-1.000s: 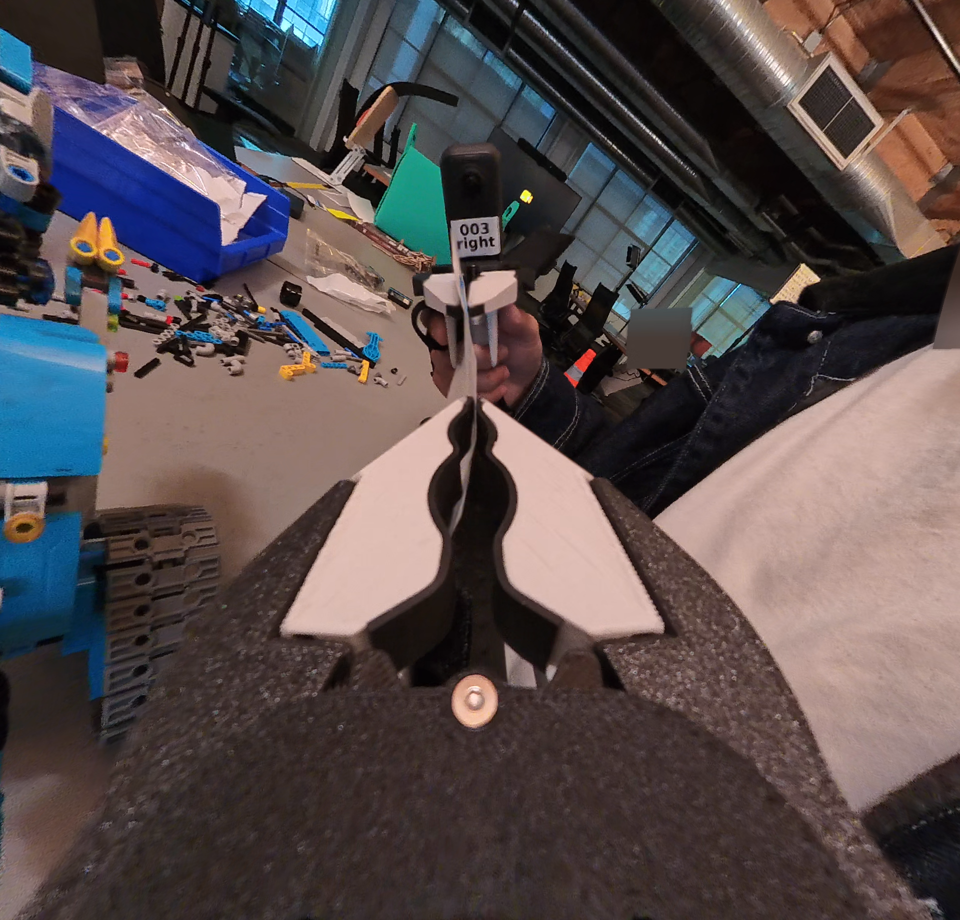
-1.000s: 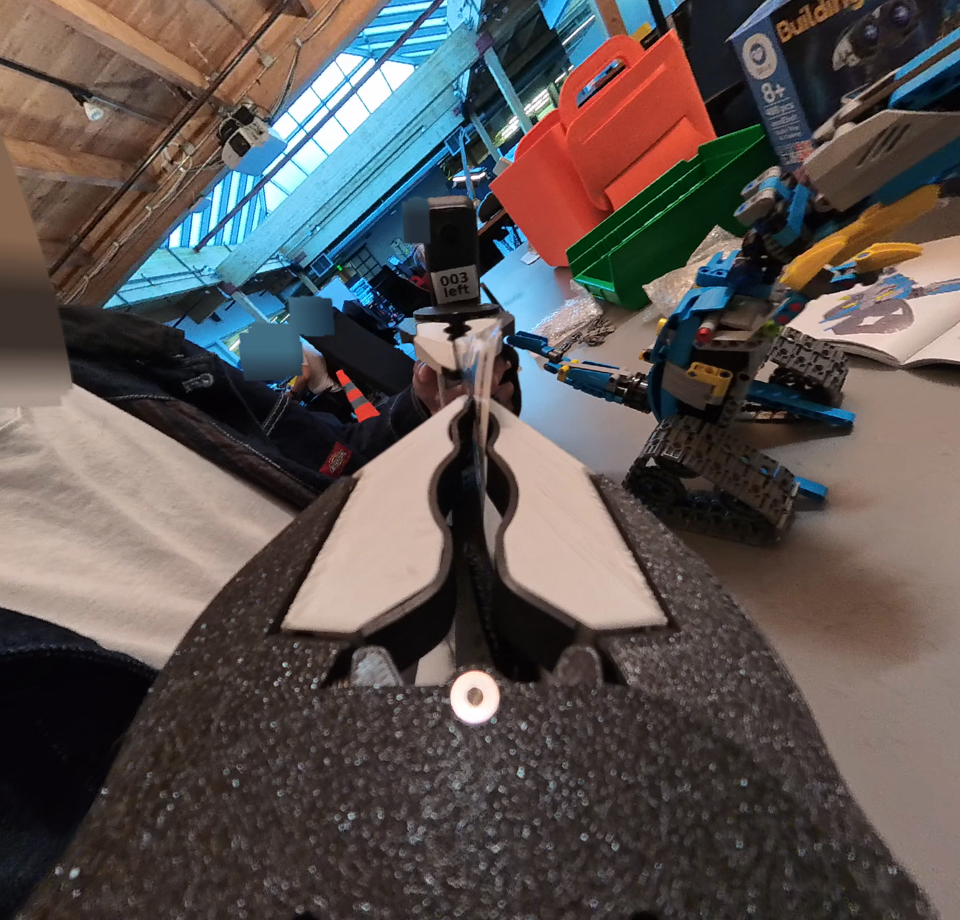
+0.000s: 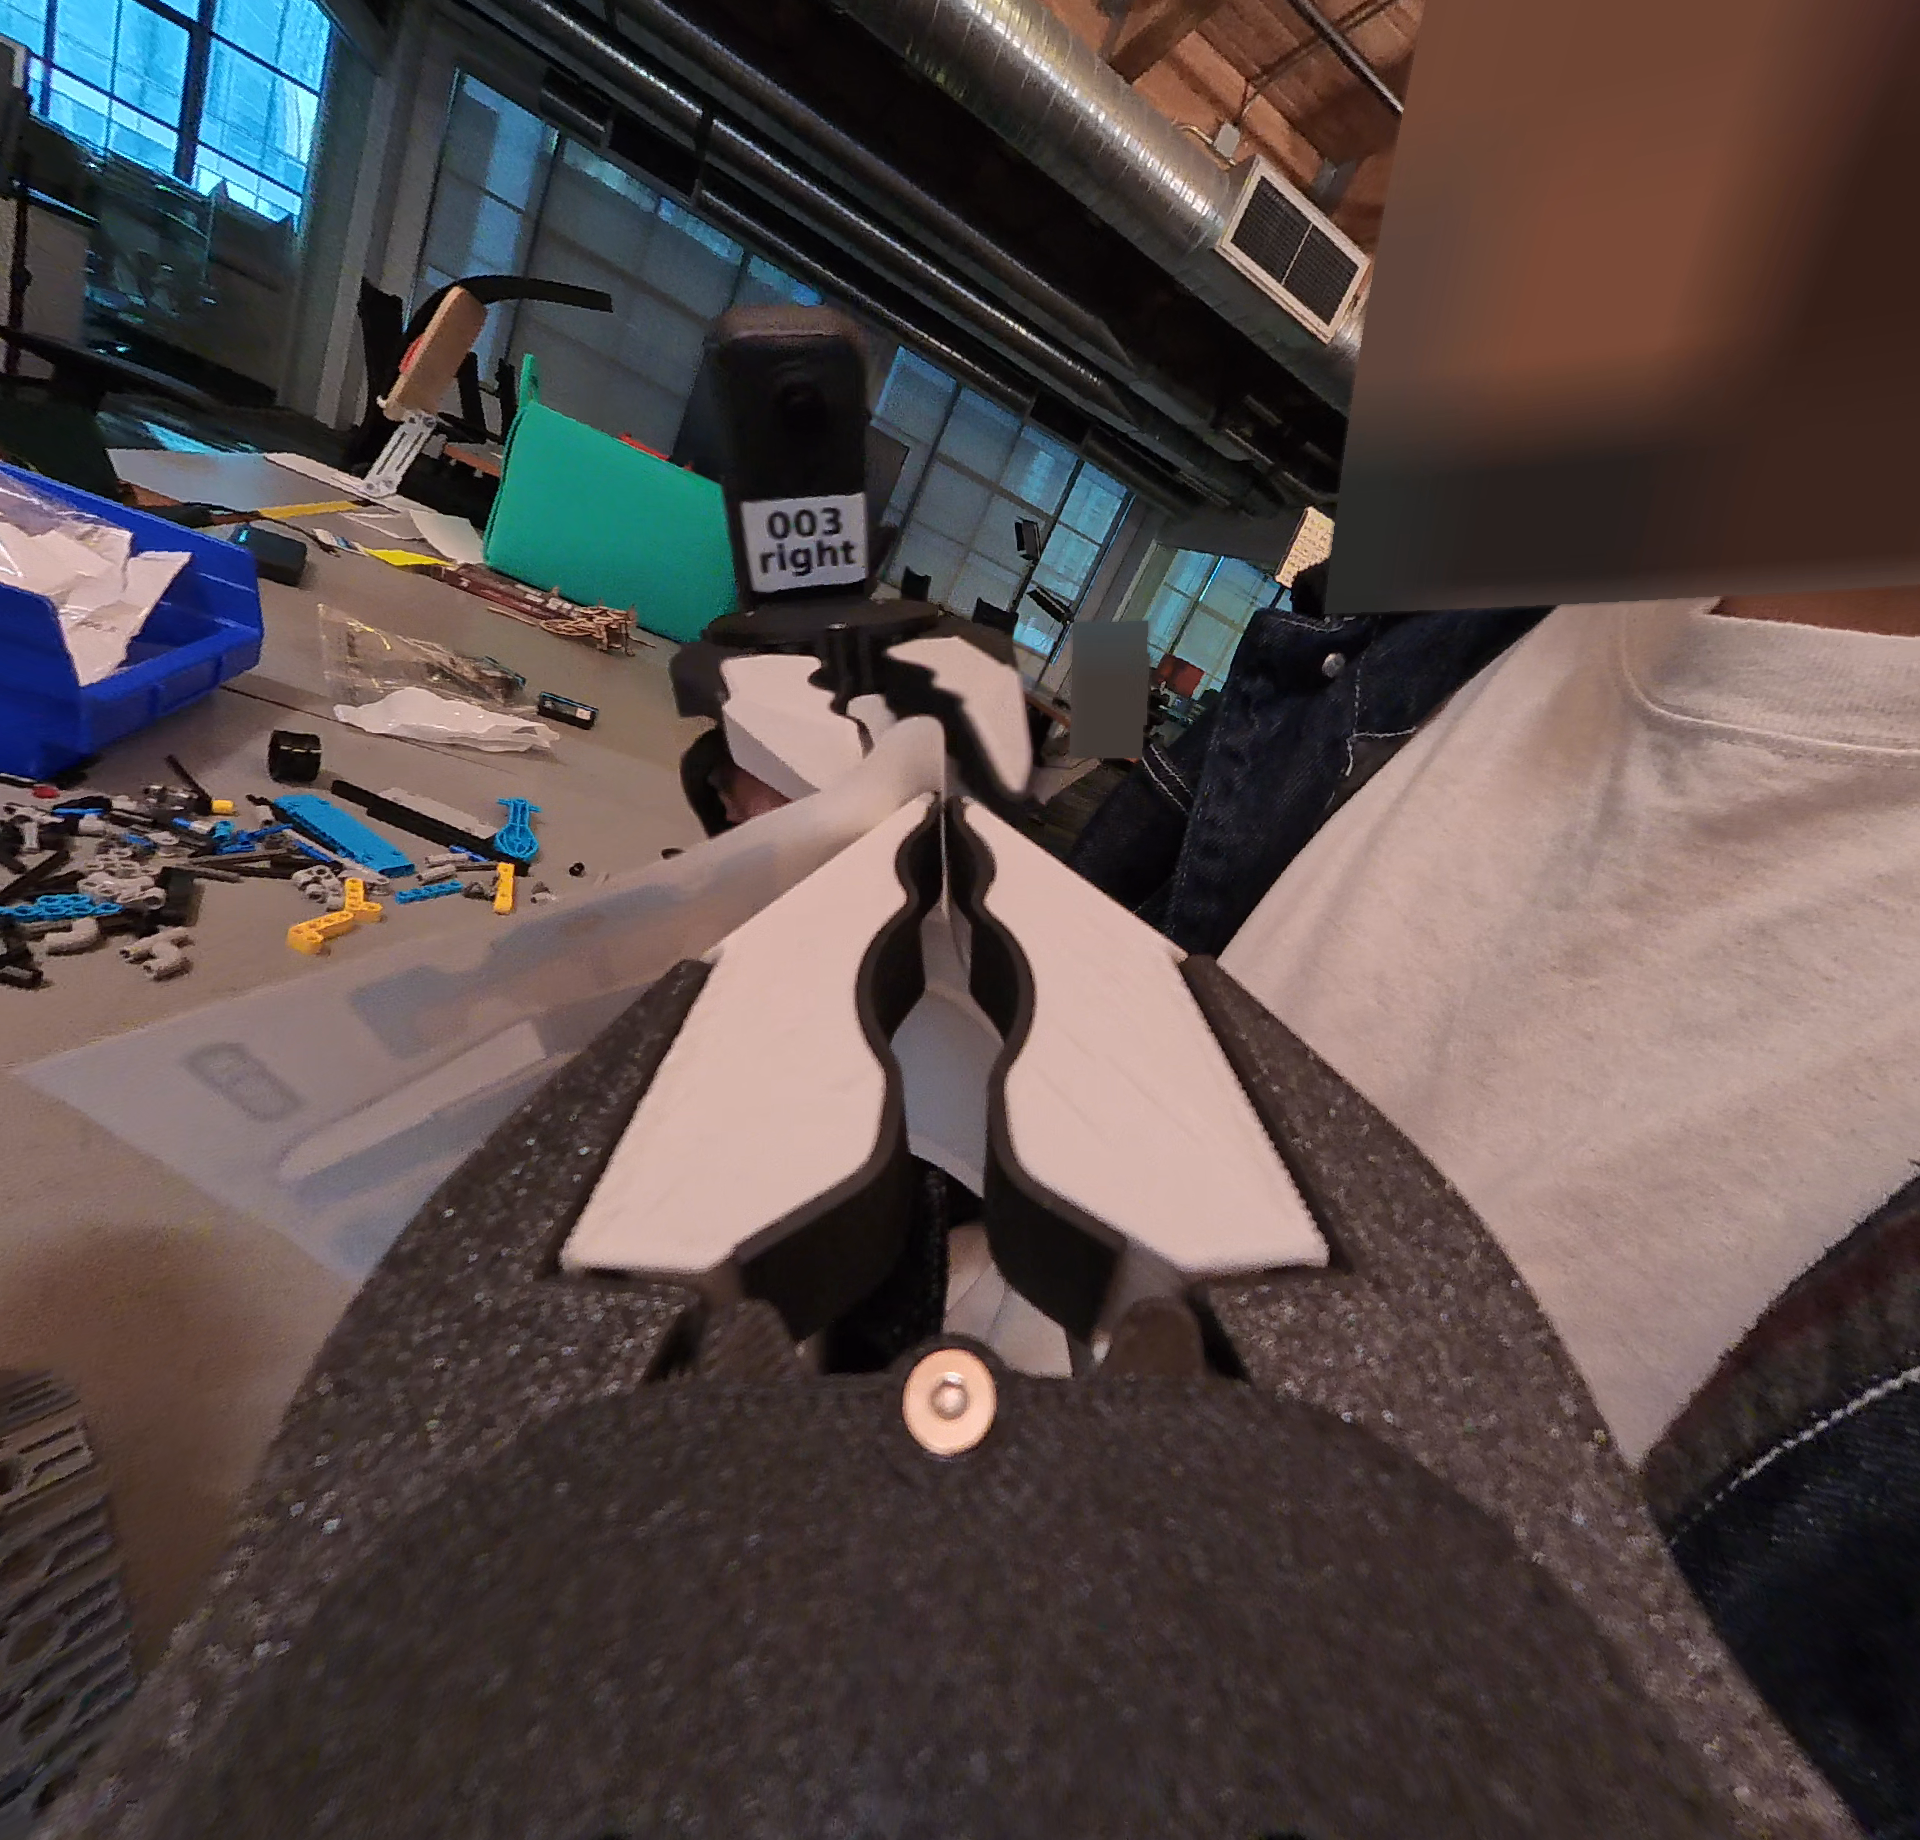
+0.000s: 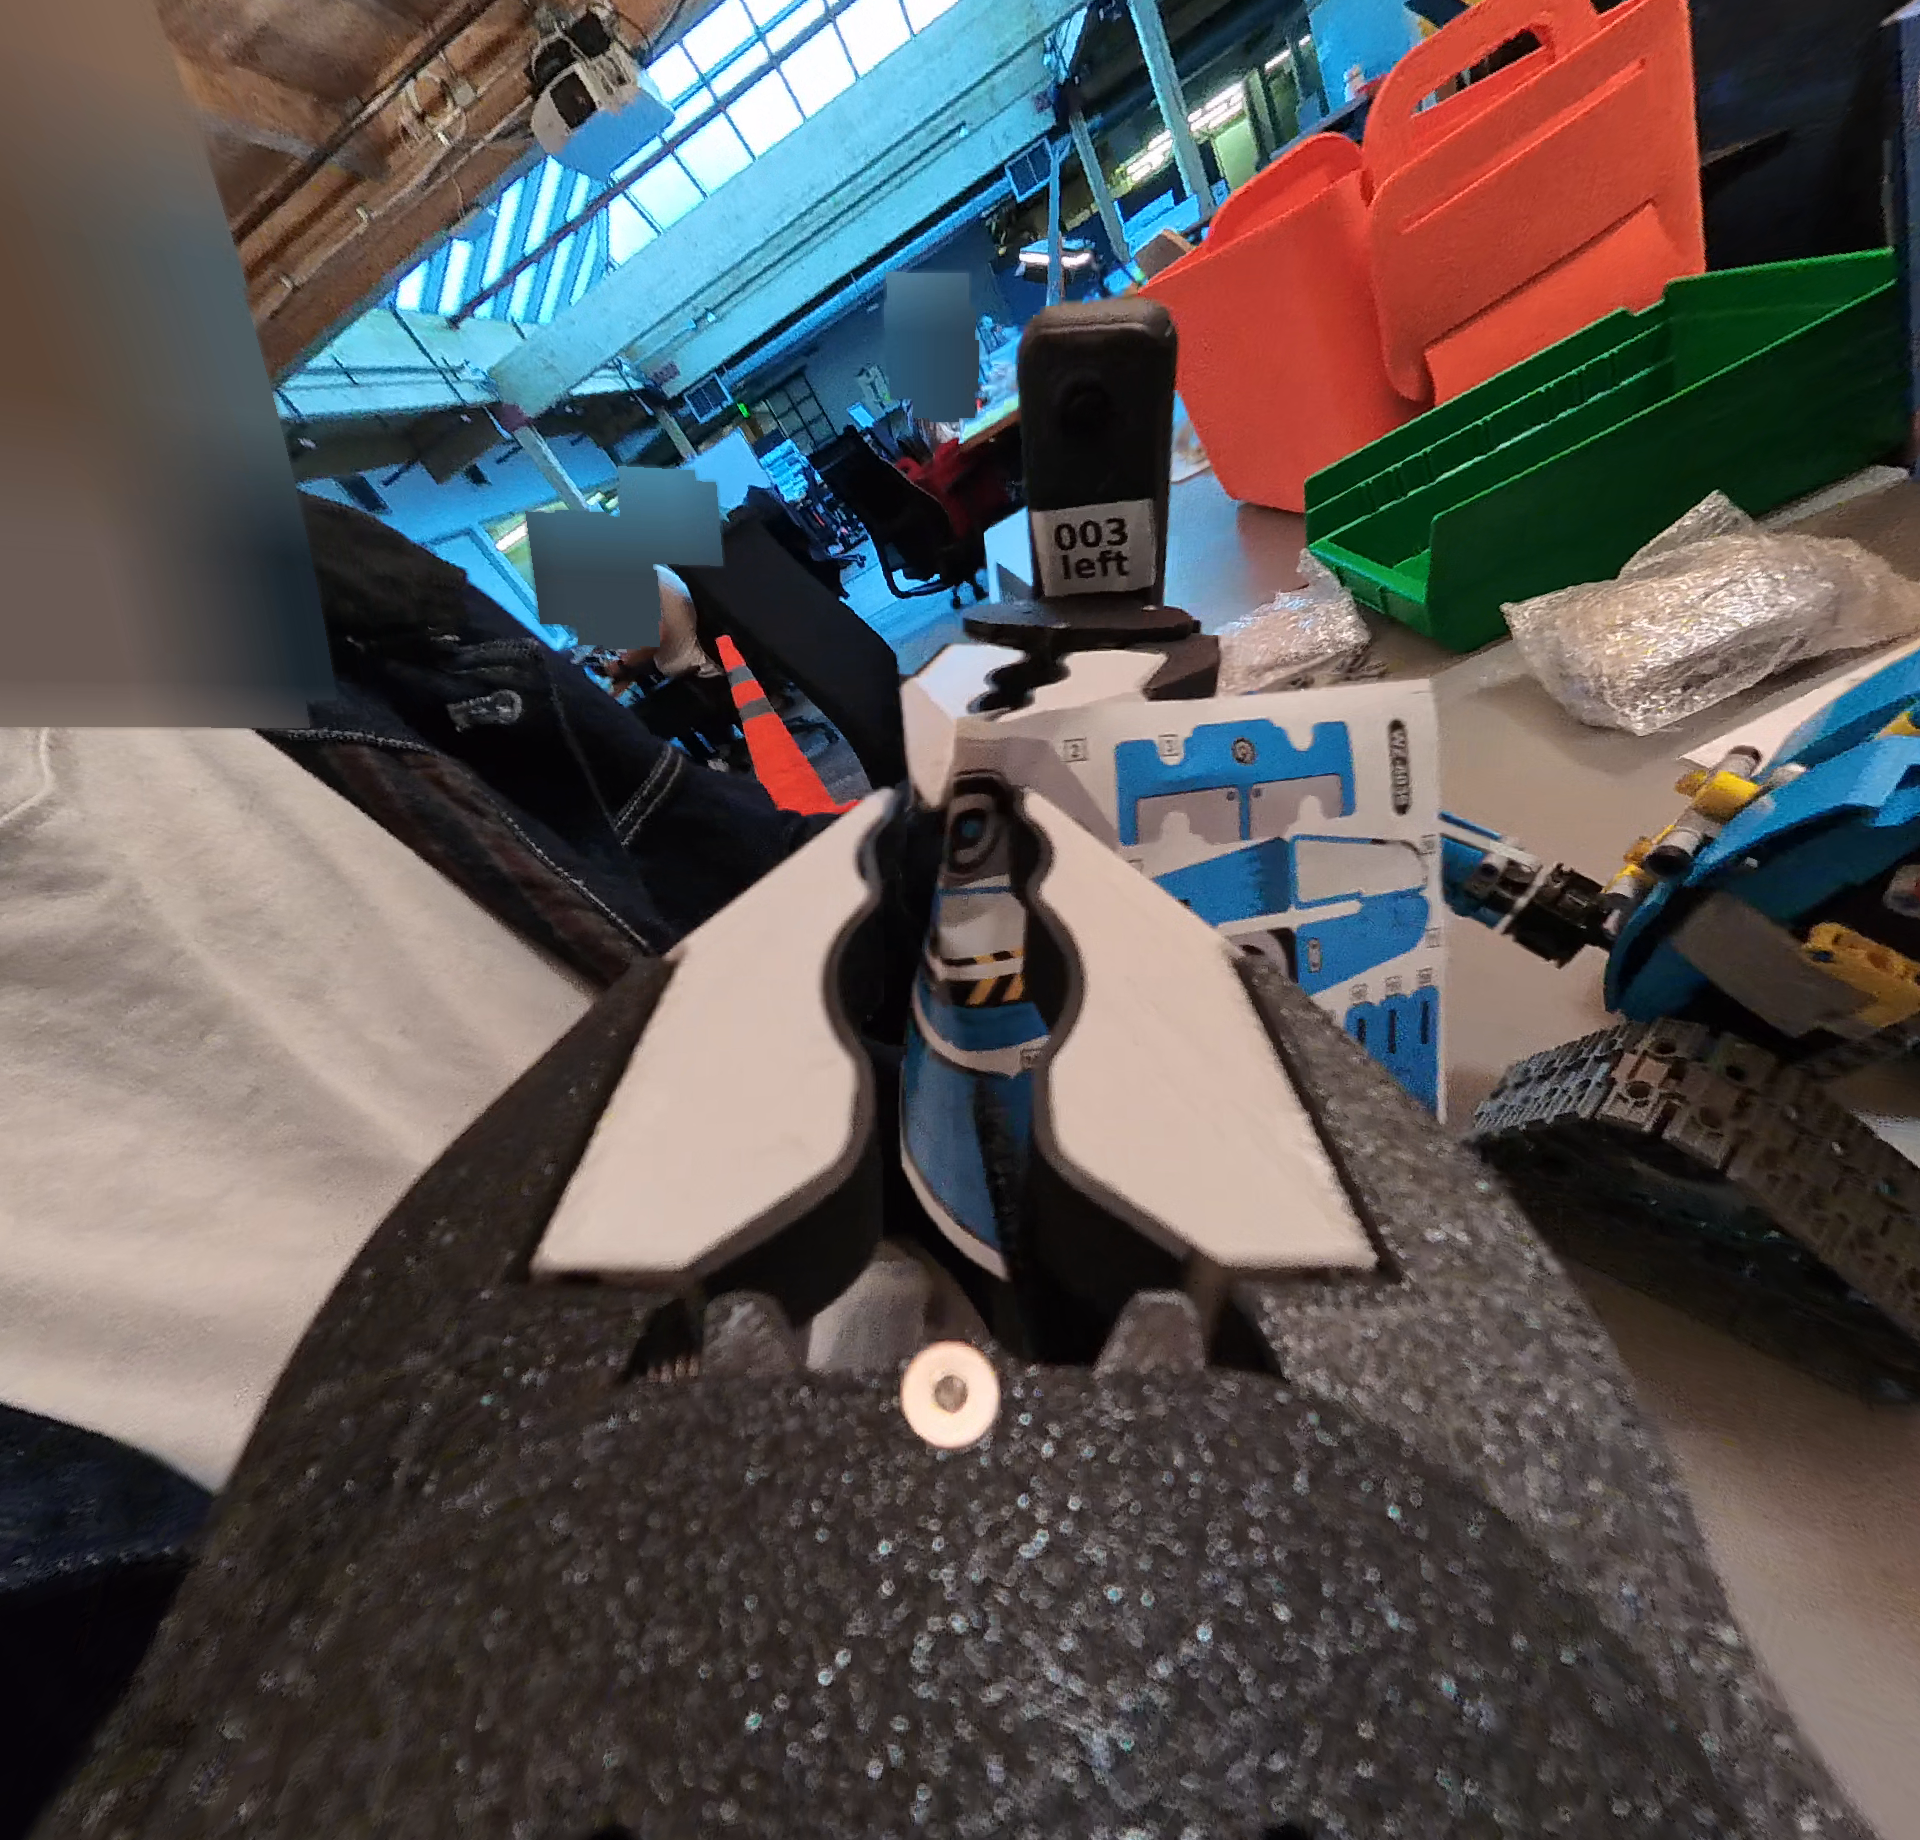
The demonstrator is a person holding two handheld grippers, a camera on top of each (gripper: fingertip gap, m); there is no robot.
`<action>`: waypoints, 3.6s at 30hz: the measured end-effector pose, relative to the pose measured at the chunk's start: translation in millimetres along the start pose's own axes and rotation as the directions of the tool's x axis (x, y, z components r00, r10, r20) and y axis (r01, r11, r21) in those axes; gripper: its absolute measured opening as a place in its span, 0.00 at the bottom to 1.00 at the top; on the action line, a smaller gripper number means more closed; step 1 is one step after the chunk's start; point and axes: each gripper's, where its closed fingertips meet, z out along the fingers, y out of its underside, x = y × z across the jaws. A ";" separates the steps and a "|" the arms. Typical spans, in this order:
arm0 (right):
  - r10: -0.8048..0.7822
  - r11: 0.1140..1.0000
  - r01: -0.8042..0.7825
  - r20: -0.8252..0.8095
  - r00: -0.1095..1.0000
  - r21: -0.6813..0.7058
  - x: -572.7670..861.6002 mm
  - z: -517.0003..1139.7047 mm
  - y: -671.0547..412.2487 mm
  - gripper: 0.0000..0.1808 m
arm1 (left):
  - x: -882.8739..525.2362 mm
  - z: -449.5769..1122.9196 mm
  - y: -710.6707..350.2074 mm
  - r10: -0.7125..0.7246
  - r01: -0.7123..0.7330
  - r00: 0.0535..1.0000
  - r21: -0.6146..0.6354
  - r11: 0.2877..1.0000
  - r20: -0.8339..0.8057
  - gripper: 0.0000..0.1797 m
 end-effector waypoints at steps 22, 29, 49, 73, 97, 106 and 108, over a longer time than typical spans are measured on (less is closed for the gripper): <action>0.195 0.976 -0.209 0.168 0.966 0.066 7.9 -5.1 7.8 0.04 | -6.4 -0.1 14.7 0.149 -0.132 0.972 -0.098 0.986 0.185 0.00; 0.167 0.982 -0.175 0.101 0.981 0.075 18.1 -7.8 13.3 0.06 | -12.8 -7.7 16.0 0.096 -0.086 0.971 -0.056 0.995 0.221 0.00; 0.142 0.990 -0.142 0.045 0.989 0.012 21.2 -5.4 22.5 0.03 | -20.2 -3.4 29.5 0.186 -0.151 0.923 -0.128 0.980 0.338 0.00; 0.104 0.994 -0.103 0.041 0.994 -0.022 8.1 -4.5 23.0 0.05 | -10.1 -1.4 28.4 0.196 -0.183 0.937 -0.074 0.980 0.290 0.00; 0.084 0.996 -0.084 -0.009 0.996 -0.029 14.0 -6.3 27.3 0.15 | -16.6 -12.3 34.0 0.089 -0.089 0.954 -0.014 0.996 0.288 0.00; 0.046 0.998 -0.049 -0.063 0.997 -0.046 20.3 -3.4 28.9 0.03 | -19.3 -12.3 35.3 0.092 -0.090 0.949 -0.018 0.996 0.301 0.00; 0.056 0.997 -0.058 -0.058 0.997 -0.042 20.1 -4.1 29.3 0.02 | -19.8 -13.0 36.5 0.099 -0.096 0.945 -0.025 0.995 0.311 0.00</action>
